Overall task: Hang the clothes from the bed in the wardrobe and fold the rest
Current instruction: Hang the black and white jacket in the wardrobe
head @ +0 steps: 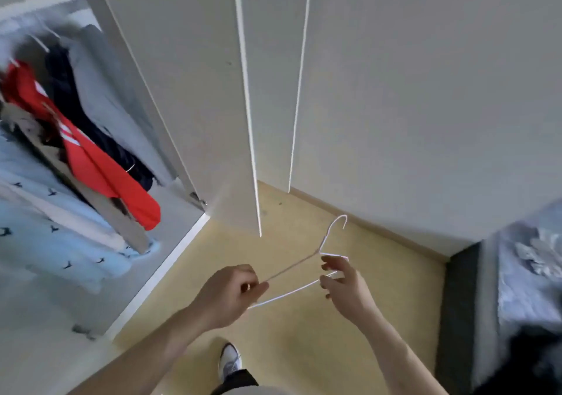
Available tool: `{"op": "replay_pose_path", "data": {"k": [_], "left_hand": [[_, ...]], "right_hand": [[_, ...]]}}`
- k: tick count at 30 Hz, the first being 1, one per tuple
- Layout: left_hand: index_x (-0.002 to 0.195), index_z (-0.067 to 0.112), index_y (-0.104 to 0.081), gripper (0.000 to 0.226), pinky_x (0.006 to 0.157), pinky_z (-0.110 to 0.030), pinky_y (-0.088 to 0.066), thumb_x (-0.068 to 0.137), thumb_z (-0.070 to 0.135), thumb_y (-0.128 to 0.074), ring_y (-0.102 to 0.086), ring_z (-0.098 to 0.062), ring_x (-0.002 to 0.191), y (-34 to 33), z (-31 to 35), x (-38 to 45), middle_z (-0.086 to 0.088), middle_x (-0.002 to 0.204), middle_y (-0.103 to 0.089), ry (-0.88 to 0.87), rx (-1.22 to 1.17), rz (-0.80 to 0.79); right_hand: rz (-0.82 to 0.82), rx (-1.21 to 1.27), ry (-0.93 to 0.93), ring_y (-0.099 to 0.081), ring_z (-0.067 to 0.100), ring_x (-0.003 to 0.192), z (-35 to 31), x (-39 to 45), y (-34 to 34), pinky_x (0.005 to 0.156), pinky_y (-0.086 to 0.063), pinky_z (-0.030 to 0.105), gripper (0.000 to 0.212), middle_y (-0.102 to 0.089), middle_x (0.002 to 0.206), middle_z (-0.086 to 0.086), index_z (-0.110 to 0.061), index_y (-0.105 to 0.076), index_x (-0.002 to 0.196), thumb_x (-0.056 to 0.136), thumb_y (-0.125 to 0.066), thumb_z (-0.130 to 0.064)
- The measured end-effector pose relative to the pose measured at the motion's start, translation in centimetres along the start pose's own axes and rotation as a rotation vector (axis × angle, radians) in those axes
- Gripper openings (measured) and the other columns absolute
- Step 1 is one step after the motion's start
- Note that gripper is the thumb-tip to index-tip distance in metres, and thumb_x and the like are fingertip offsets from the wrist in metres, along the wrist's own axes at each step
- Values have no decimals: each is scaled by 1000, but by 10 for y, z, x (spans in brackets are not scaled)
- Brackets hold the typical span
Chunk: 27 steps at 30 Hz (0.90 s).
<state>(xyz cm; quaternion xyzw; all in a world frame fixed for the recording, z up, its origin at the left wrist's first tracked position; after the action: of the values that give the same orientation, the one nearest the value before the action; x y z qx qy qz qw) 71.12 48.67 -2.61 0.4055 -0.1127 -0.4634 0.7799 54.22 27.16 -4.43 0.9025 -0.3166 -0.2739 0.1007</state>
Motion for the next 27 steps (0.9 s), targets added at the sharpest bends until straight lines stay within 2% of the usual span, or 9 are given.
{"op": "replay_pose_path", "data": {"k": [3,7,9,12,16,17,20,23,27], "left_hand": [[68,22,-53,43,68,-28,-44,98,53,-53,-52,-6,70,-45,71,21,7,83,-55,-159,180,-119],[76,23,-66,33,65,-24,-42,99,45,-56,-51,-1,70,-118,183,50,15,91,-58,-364,332,-214],[79,24,-67,29,66,-27,-44,100,41,-58,-53,-2,69,-154,242,62,17,92,-59,-431,314,-232],[76,28,-64,28,71,-33,-50,102,37,-59,-58,-8,71,-204,320,72,18,91,-62,-479,189,-282],[78,28,-66,30,71,-28,-48,105,35,-55,-58,-10,73,-262,397,78,15,90,-65,-563,92,-389],[79,29,-67,31,70,-26,-48,105,36,-53,-57,-10,75,-277,415,79,14,91,-65,-585,93,-433],[82,29,-68,31,69,-20,-45,106,35,-51,-57,-8,78,-330,467,84,16,92,-64,-681,96,-568],[85,30,-66,28,68,-14,-40,107,30,-48,-57,-2,83,-390,510,88,21,91,-62,-766,110,-701],[92,29,-64,24,71,-18,-40,106,32,-45,-55,0,81,-466,560,109,22,93,-59,-785,100,-863]], "right_hand": [[162,1,-5,-71,8,88,52,-34,88,76,-63,36,44,-65,118,-20,-38,-61,125,90,-65,-12],[365,18,-85,-68,6,89,133,-92,210,72,-60,31,47,-61,120,-15,-36,-60,127,88,-66,-9],[472,49,-136,-68,5,88,172,-124,263,73,-58,28,44,-63,118,-13,-35,-60,123,87,-66,-10],[605,114,-190,-67,-1,82,220,-165,324,66,-52,13,31,-71,110,-13,-38,-65,112,88,-66,-18],[649,256,-222,-71,8,90,262,-200,369,80,-63,36,22,-73,104,-10,-39,-72,106,90,-67,-25],[667,285,-223,-72,9,92,269,-208,379,81,-63,37,20,-74,103,-11,-41,-73,106,93,-66,-28],[708,412,-225,-73,7,93,290,-225,414,79,-64,33,19,-76,103,-14,-41,-76,109,100,-62,-31],[742,598,-261,-74,10,94,310,-232,450,74,-63,29,23,-79,103,-11,-34,-78,107,103,-59,-23],[831,807,-341,-75,13,89,344,-224,504,69,-59,27,21,-80,102,-5,-23,-79,107,101,-60,-18]]}}
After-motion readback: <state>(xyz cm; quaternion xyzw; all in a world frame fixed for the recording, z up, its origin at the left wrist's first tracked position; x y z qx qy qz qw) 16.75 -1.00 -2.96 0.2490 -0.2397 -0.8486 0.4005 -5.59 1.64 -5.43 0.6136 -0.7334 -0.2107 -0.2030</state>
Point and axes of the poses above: each hand's wrist, its own x-axis towards the middle knuckle, its own y-axis out of the back of the hand, z = x × y, the point moved 4 cm from there along x, towards the middle knuckle
